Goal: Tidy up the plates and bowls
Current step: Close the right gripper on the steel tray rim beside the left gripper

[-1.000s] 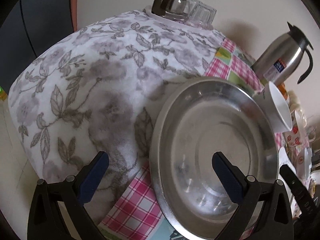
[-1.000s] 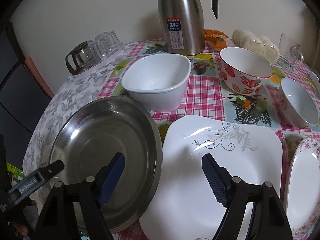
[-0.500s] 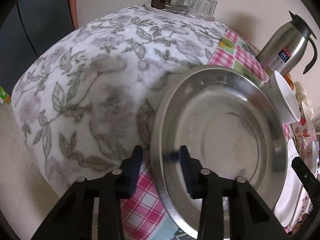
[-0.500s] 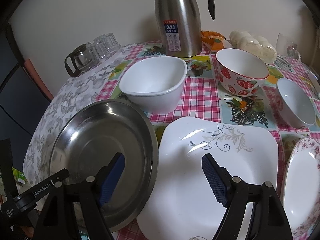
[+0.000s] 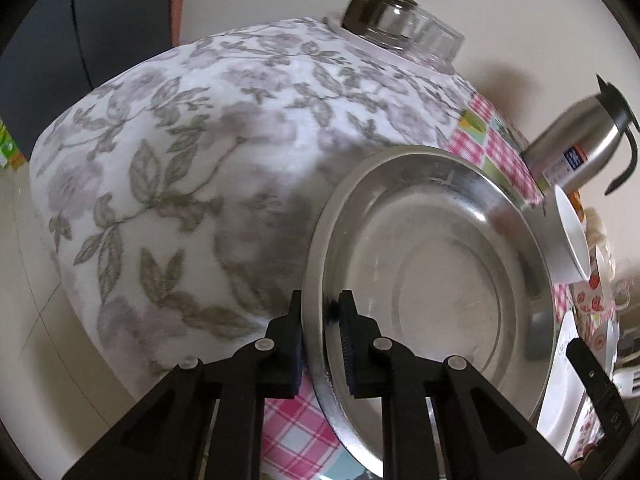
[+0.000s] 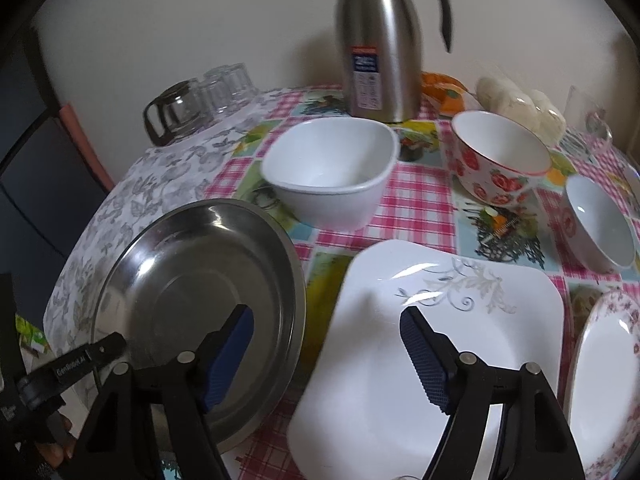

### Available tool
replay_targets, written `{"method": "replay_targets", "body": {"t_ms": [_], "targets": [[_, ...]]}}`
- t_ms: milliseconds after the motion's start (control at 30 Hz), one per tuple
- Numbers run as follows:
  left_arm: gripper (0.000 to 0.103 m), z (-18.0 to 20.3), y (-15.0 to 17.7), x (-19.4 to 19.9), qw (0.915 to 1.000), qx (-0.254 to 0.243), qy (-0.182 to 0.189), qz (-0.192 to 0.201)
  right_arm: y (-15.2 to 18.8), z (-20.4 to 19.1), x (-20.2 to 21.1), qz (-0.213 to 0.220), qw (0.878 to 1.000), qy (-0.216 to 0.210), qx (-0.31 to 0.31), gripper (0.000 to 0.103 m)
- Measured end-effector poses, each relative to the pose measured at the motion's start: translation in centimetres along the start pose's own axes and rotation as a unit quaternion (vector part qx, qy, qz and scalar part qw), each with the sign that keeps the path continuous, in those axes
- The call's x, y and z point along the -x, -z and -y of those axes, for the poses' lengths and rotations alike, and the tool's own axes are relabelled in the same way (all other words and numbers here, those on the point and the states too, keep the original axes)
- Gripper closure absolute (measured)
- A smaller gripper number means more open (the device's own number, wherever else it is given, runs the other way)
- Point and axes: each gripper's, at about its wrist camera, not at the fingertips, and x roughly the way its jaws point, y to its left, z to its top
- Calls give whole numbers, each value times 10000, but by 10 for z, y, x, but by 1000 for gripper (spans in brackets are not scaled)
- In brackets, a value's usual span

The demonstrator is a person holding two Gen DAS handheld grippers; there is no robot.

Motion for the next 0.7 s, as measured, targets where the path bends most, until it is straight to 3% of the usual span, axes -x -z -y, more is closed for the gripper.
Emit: {"method": "replay_targets", "body": {"t_ms": [267,400,700], "targets": [[86,-10,2,1,9997,216,142,17,8,-29,-6,-86,9982,-304,506,42],[86,-14,3,1,9993,320,211,40,12,-32,-13,-218,9980,-291,507,42],[85,-13,5,2,9993,305,187,93,18,-35,-28,-499,9969,-454,416,56]]}}
